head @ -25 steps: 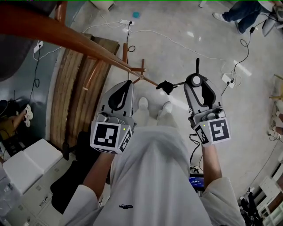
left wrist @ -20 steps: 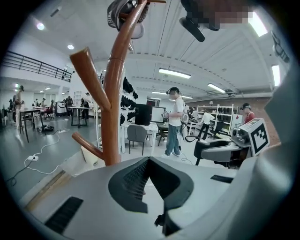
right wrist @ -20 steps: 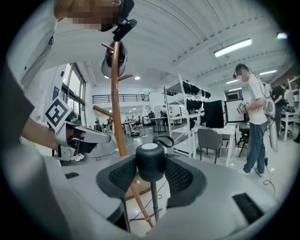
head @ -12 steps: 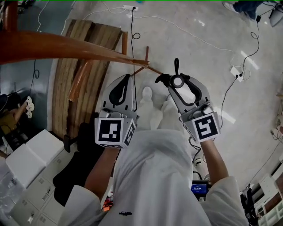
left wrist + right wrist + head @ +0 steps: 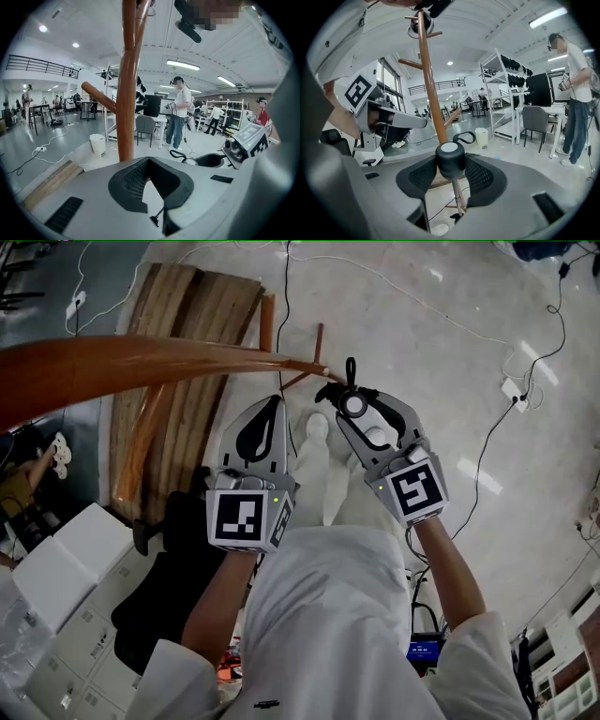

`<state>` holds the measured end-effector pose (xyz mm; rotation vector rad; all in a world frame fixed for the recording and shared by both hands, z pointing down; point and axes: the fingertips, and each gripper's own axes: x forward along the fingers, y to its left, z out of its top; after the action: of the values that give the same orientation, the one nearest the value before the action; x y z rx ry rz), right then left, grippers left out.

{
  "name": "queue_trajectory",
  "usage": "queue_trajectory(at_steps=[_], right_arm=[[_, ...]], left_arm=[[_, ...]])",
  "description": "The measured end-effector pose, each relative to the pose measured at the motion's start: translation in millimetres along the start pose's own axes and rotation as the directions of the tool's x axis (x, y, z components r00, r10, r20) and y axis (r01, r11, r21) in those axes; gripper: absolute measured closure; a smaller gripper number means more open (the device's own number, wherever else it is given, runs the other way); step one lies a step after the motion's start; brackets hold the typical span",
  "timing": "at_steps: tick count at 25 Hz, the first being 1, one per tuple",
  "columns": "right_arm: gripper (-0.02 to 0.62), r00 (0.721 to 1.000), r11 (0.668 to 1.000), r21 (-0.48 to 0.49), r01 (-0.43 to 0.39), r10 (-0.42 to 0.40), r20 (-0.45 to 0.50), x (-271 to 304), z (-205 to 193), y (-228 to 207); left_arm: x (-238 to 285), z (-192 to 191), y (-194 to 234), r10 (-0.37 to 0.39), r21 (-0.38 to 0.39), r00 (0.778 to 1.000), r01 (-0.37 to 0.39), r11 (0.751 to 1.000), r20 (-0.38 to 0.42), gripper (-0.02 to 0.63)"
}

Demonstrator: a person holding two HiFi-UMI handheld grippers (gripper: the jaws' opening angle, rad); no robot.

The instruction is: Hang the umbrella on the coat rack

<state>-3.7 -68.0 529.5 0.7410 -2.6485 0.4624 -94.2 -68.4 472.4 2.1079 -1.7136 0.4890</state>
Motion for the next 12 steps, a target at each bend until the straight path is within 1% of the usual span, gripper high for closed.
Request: queue_trajectory(at_steps=[8, 12], right_arm=[[0.403, 0.998, 0.999, -0.005, -0.036, 0.036, -0.049, 46, -28, 8], [0.403, 0.996, 0.998, -0.015, -0.054, 0.053, -0.071, 59, -42, 9]], left_arm=[[25, -19, 9, -0.021, -0.006, 1.000, 0.021, 1.000, -0.012, 0.603], [35, -33, 15, -0.014, -0.025, 0.999, 0.014, 1.000, -0.034, 0.603]])
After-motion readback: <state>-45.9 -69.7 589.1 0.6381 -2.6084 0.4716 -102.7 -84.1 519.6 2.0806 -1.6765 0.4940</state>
